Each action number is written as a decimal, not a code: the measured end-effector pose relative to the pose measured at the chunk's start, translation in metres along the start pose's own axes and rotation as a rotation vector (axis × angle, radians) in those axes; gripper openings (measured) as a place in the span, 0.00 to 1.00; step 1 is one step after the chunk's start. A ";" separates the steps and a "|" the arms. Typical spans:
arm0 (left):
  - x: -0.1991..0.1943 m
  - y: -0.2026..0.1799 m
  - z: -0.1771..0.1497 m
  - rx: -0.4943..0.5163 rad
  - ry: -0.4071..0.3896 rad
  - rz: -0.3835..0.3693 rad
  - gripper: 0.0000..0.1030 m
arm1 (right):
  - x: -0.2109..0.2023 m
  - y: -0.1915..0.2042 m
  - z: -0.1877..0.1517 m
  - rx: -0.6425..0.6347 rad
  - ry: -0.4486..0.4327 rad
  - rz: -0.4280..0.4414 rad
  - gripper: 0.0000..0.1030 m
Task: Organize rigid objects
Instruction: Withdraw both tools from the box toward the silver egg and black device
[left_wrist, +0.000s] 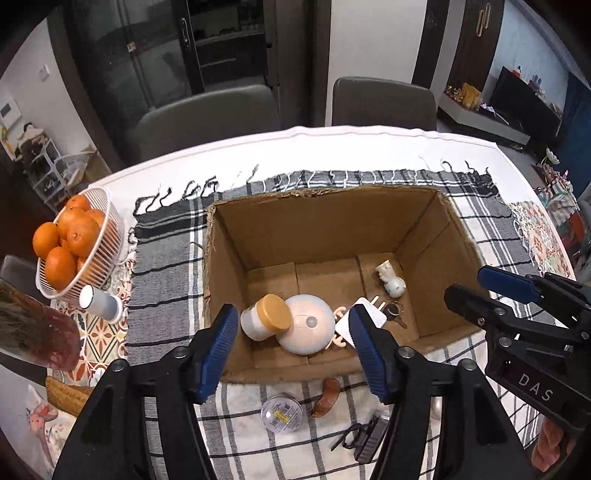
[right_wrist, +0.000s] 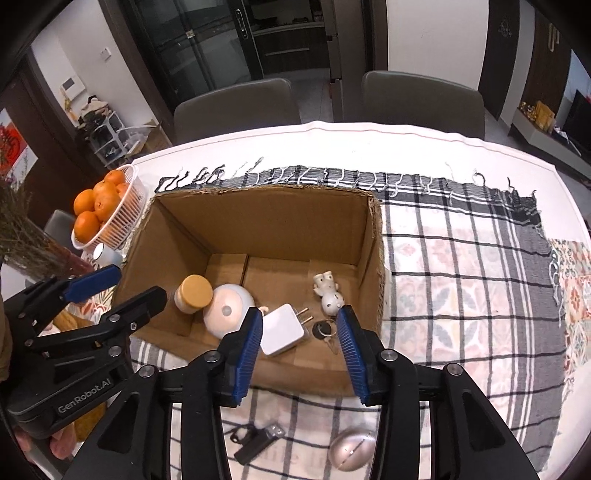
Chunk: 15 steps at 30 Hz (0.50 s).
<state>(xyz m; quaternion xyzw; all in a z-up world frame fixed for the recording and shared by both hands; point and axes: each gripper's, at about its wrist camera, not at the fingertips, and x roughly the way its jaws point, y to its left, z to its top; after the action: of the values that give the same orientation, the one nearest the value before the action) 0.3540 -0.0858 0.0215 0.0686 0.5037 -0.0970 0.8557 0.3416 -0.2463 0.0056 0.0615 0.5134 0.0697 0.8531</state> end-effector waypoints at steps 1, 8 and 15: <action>-0.005 -0.001 -0.002 -0.001 -0.012 0.002 0.63 | -0.004 0.000 -0.003 0.000 -0.008 -0.002 0.43; -0.034 -0.008 -0.018 -0.008 -0.082 0.010 0.69 | -0.034 0.000 -0.019 0.001 -0.066 -0.021 0.44; -0.057 -0.017 -0.042 -0.007 -0.120 -0.017 0.70 | -0.056 -0.002 -0.038 -0.008 -0.085 -0.027 0.44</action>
<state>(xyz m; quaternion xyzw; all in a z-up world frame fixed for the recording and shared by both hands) 0.2870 -0.0878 0.0510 0.0553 0.4525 -0.1065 0.8837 0.2823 -0.2569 0.0365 0.0540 0.4770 0.0577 0.8753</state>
